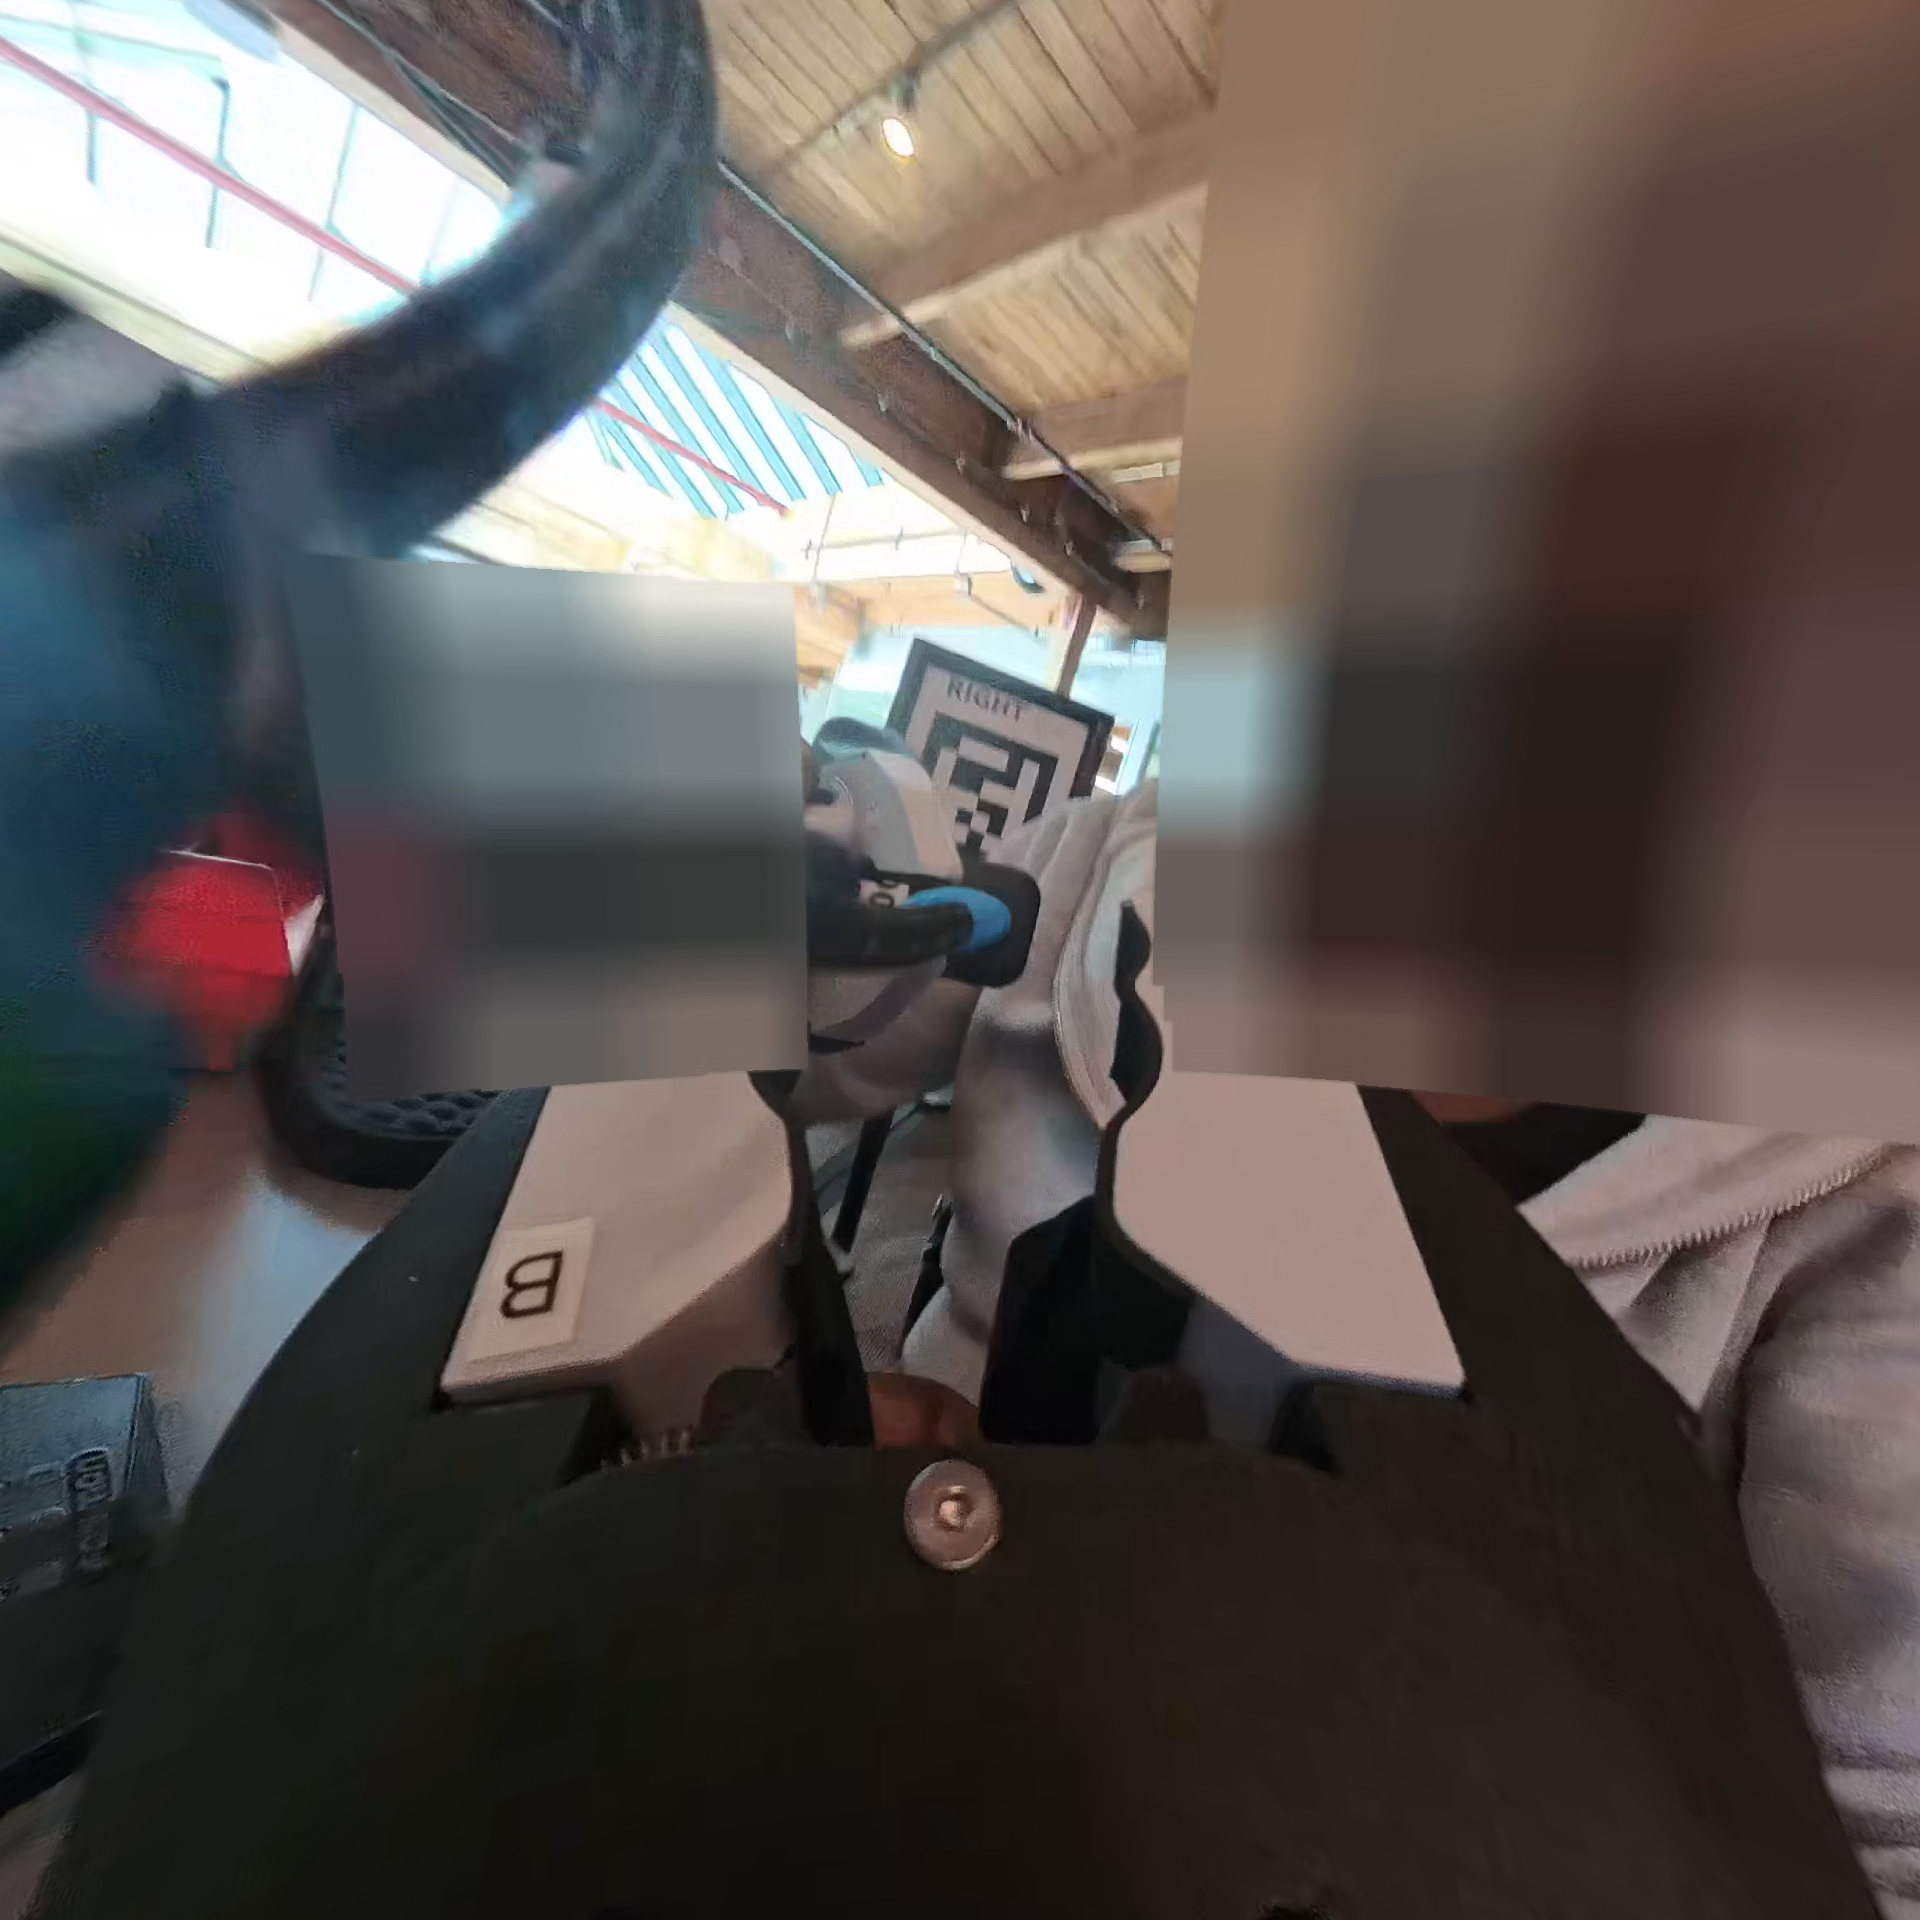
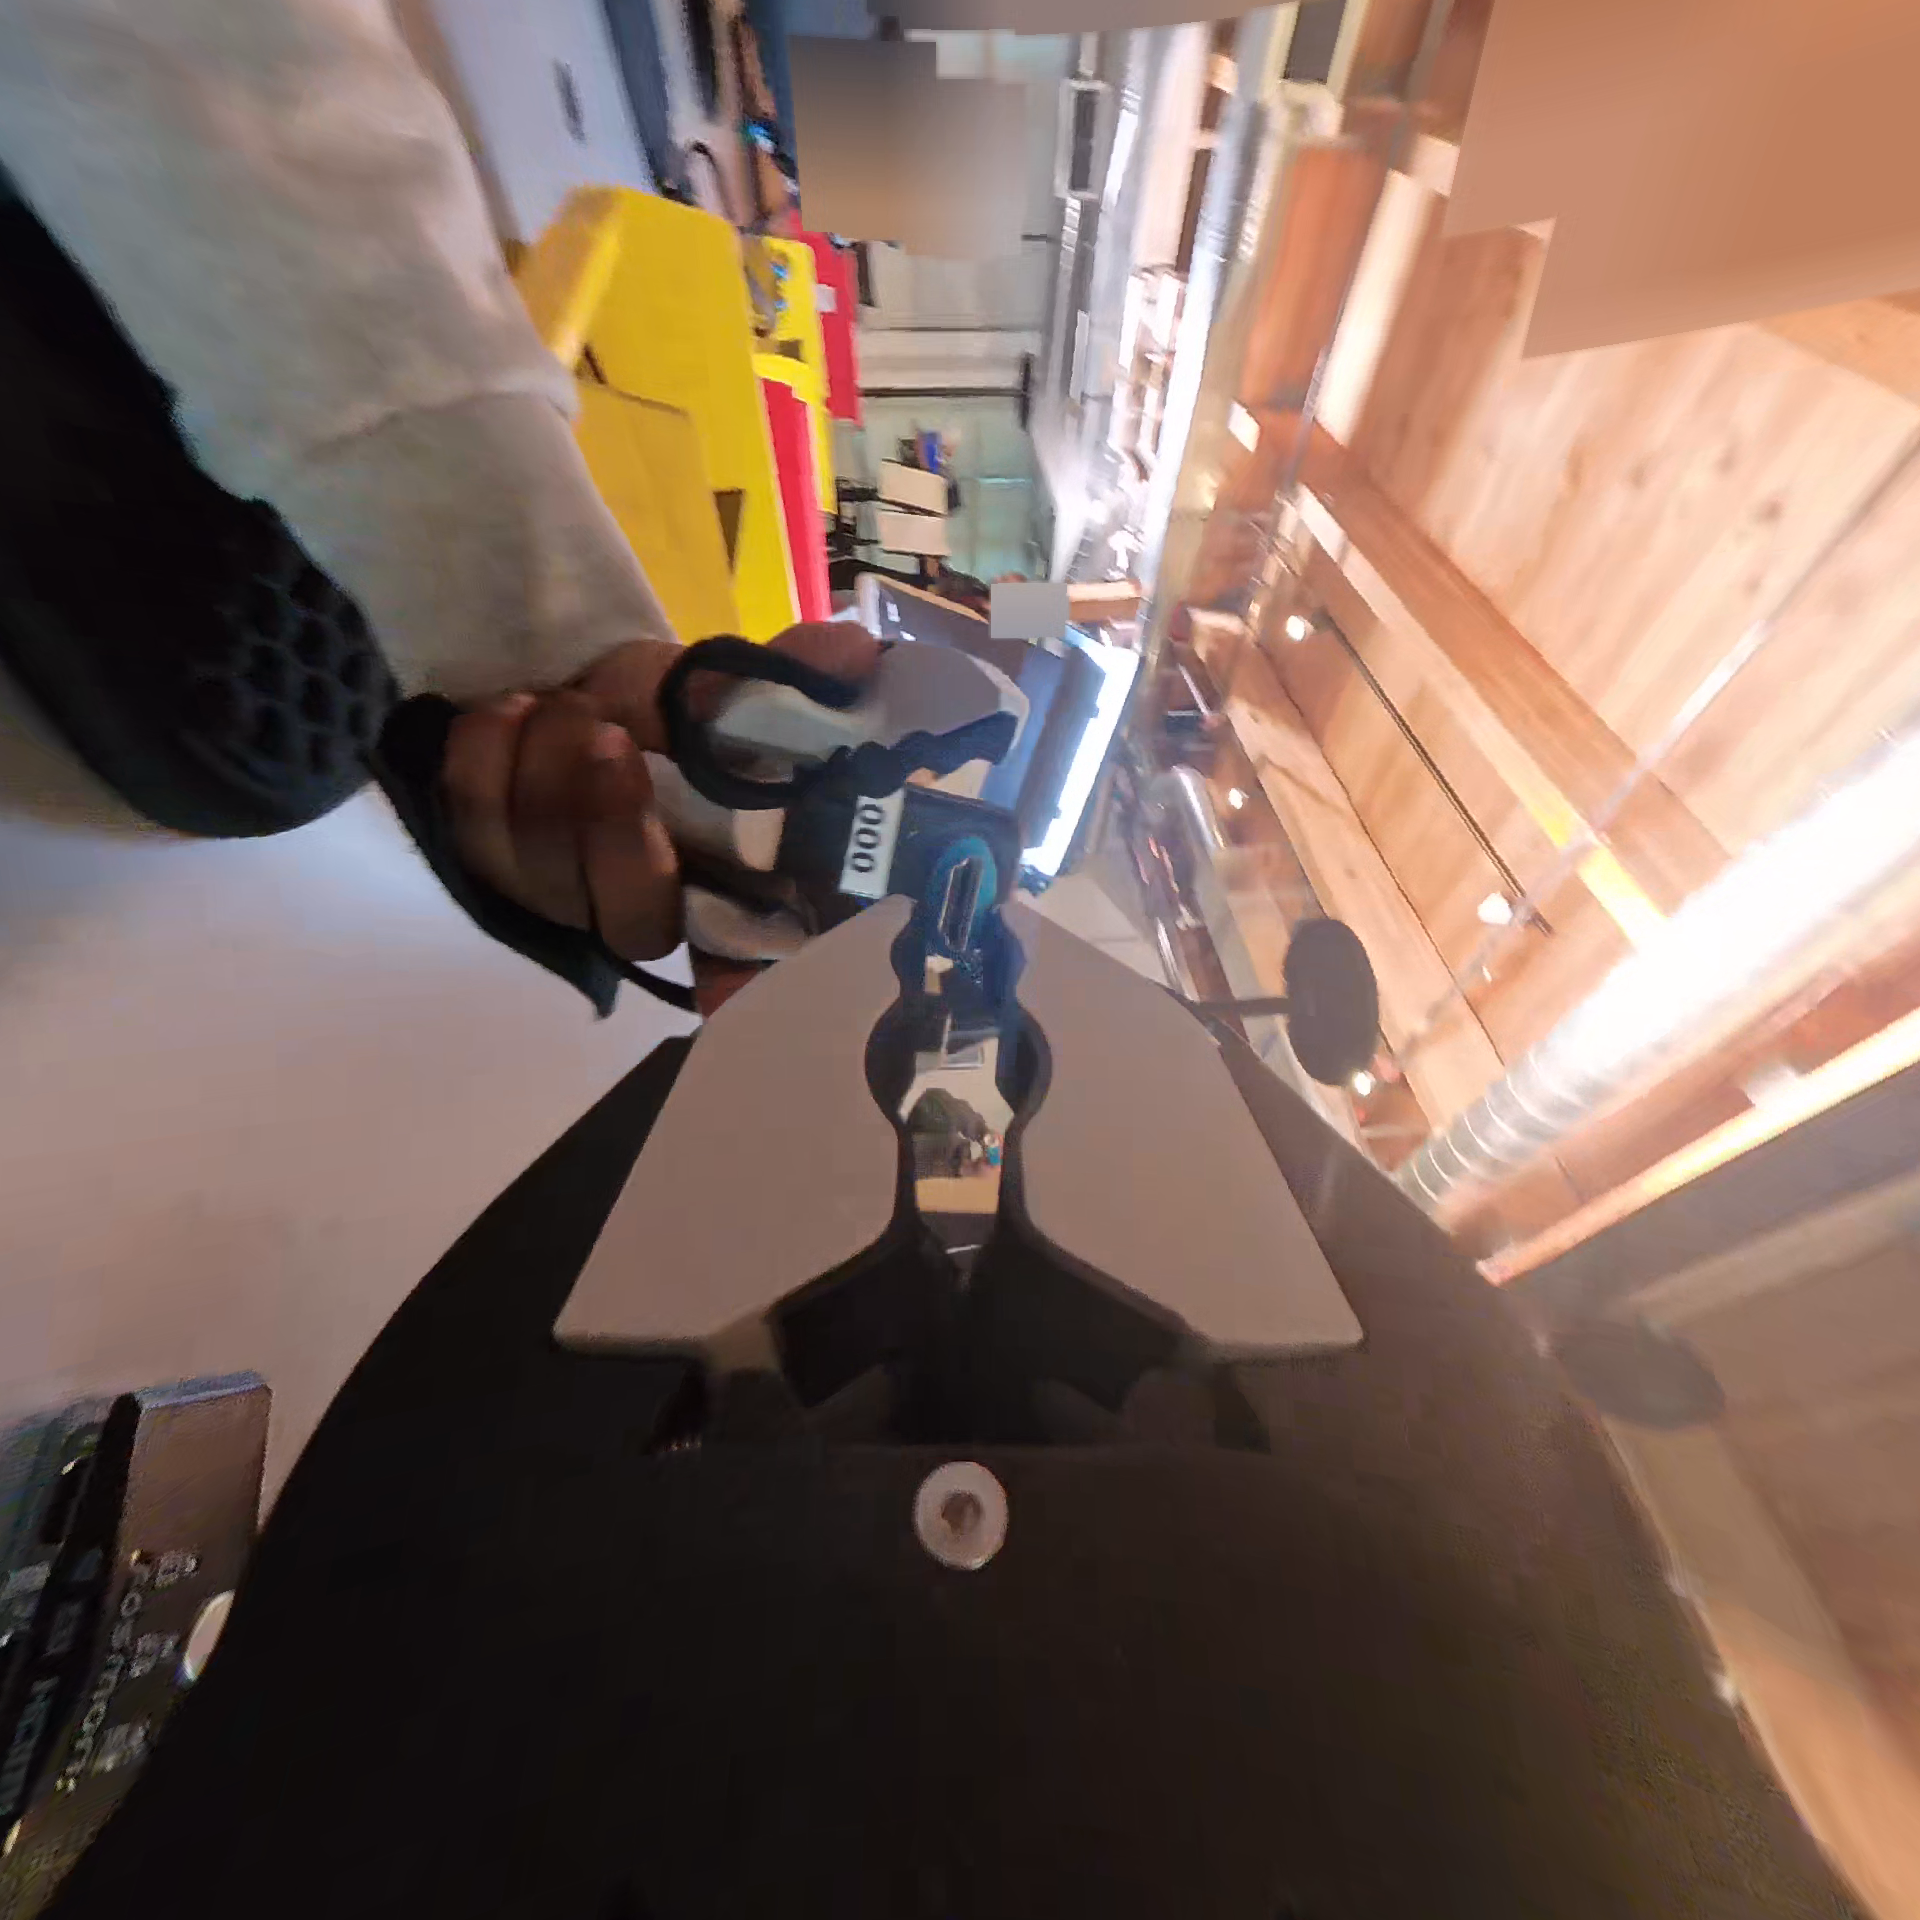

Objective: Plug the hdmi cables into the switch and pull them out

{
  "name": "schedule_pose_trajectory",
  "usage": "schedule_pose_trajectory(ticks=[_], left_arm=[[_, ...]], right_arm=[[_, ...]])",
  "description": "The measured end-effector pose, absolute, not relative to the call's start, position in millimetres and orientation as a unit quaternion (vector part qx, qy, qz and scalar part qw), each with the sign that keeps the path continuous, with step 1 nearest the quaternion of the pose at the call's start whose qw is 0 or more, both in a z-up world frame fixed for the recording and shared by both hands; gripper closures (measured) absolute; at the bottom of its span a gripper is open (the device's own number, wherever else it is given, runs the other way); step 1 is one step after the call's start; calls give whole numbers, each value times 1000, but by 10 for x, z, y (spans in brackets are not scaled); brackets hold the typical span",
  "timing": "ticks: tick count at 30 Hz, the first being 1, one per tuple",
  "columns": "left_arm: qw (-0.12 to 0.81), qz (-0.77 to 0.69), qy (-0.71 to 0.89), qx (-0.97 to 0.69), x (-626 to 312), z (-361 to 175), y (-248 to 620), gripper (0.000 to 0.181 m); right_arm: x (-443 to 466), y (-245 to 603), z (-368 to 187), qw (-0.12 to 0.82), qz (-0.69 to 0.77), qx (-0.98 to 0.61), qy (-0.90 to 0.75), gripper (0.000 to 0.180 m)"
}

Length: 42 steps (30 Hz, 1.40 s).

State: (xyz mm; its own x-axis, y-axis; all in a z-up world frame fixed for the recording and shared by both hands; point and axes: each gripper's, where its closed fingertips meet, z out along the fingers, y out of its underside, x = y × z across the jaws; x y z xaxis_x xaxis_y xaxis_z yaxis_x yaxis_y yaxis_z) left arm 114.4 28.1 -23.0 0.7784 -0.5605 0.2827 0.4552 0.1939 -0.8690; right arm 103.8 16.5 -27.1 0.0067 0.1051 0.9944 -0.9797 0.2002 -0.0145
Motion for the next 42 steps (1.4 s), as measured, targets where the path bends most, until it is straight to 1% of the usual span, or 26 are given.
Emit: schedule_pose_trajectory(ticks=[1,6,14,17,19,21,25,28,30,32,34,37,39,42], left_arm=[[768,-318,63,-552,1200,-242,283,130],[757,-283,73,-585,1243,-316,341,159],[744,-275,63,-606,1216,-390,397,160],[761,-231,54,-604,1140,-355,425,161],[776,-173,55,-604,1073,-329,416,160],[792,-106,37,-600,941,-298,373,160],[794,19,2,-608,699,-325,316,161],[778,102,-4,-620,595,-366,346,161],[773,143,-21,-617,513,-355,318,160],[767,179,-51,-614,408,-356,246,161],[758,205,-80,-614,312,-379,174,161],[757,211,-101,-611,239,-396,132,161],[755,217,-108,-609,212,-399,119,161],[754,226,-111,-607,200,-393,113,161]], right_arm=[[1068,157,-287,566,465,434,-525,170],[1121,167,-359,528,446,467,-552,169],[1090,220,-426,534,411,491,-552,169],[1006,251,-392,532,427,464,-566,169],[893,292,-345,519,461,414,-588,159],[739,377,-384,455,493,356,-650,148],[497,595,-555,287,520,256,-762,127],[517,665,-642,187,523,227,-800,120],[505,714,-743,128,508,206,-827,119],[445,828,-974,59,456,179,-870,121],[243,961,-1266,50,391,147,-907,117],[-42,1130,-1672,49,312,99,-944,106],[-115,1147,-1838,31,300,65,-951,100],[-198,1112,-2034,39,297,34,-953,95]])
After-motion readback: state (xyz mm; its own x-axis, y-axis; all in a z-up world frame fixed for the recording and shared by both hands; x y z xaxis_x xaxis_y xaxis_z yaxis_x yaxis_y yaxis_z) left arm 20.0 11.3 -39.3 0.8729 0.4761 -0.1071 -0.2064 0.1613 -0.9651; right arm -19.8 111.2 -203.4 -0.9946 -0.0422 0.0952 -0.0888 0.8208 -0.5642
